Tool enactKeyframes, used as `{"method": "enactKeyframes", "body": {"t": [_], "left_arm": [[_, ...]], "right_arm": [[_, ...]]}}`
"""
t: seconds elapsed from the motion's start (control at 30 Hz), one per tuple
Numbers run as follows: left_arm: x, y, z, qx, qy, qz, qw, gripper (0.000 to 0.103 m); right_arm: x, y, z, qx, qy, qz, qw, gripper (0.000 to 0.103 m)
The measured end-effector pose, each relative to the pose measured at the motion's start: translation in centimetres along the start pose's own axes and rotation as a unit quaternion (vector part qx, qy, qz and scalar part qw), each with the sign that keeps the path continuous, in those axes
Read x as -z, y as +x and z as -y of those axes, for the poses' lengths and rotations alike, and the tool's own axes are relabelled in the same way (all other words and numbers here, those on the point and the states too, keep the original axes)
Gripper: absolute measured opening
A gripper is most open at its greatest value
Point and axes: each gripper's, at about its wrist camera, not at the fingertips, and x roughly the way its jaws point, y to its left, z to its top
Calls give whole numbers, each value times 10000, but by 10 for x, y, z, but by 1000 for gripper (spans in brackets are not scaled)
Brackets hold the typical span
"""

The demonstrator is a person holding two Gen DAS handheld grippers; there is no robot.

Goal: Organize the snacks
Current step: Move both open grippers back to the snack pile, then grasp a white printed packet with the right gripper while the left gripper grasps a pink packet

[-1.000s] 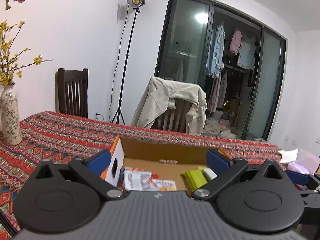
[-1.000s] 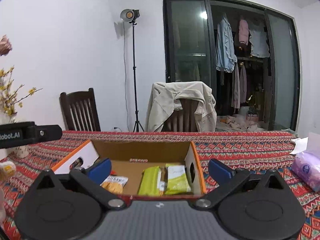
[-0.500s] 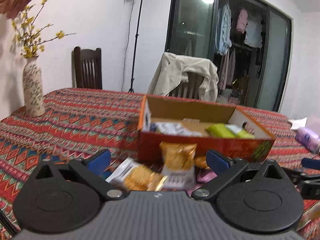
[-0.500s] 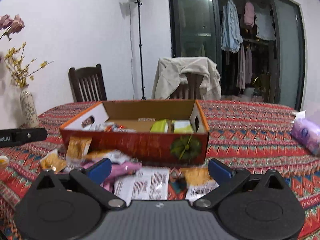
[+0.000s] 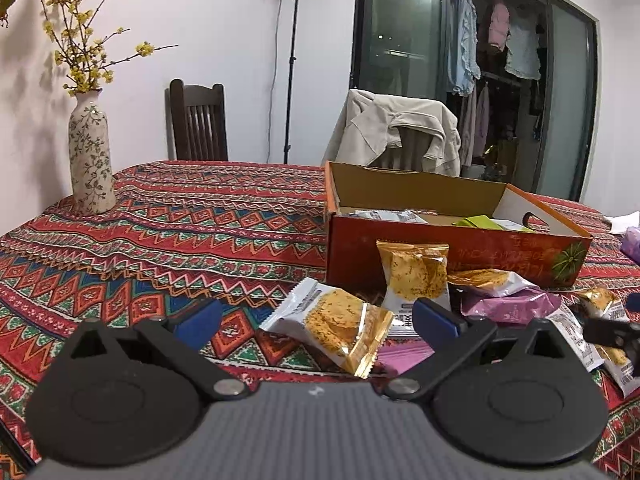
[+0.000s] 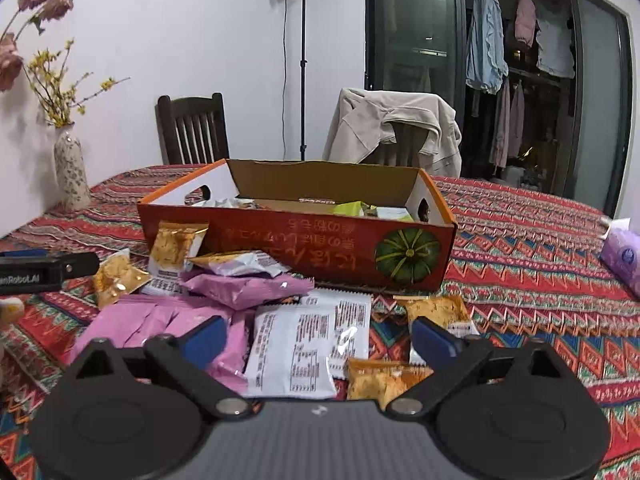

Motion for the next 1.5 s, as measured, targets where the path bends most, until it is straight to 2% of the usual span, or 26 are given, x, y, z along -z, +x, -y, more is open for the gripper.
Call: {"method": "enactKeyframes", "body": {"t": [0.2,0.27,0.33,0.53,0.7,0.77,0.93,1.13,1.33,1.5], "left_arm": [[2,1,-2,106,-65,-16,9999,103],[2,2,-1,103,-64,-36,9999,103],[3,2,0,111,-37,-35,9999,103],[3,4,-1,120,-63,-95,9999,103],[3,5,-2,93,-91,-131,9998,103],[3,5,-2,81,-94,-138,9998,103],[3,5,-1,51,-65,-143,9999,103],[1,7,9,-100,198,-231,9995,103],[-2,3,22,107,122,-435,9989,103],[2,4,43,154,368,-601,9974,103]], "right_arm": [[-5,21,-12,78,-229,-245,9994,79],[-3,28,-14,64,-241,-319,9992,66],[0,34,-16,45,-241,-398,9989,60],[5,42,-16,-161,-209,-537,9982,58],[5,41,-17,-232,-227,-518,9981,51],[5,38,-14,-241,-166,-436,9986,45],[5,25,-5,-194,94,-52,9998,42],[5,18,0,-159,204,171,9995,42],[6,11,3,-147,278,390,9987,41],[7,9,4,-176,303,444,9984,41]]}}
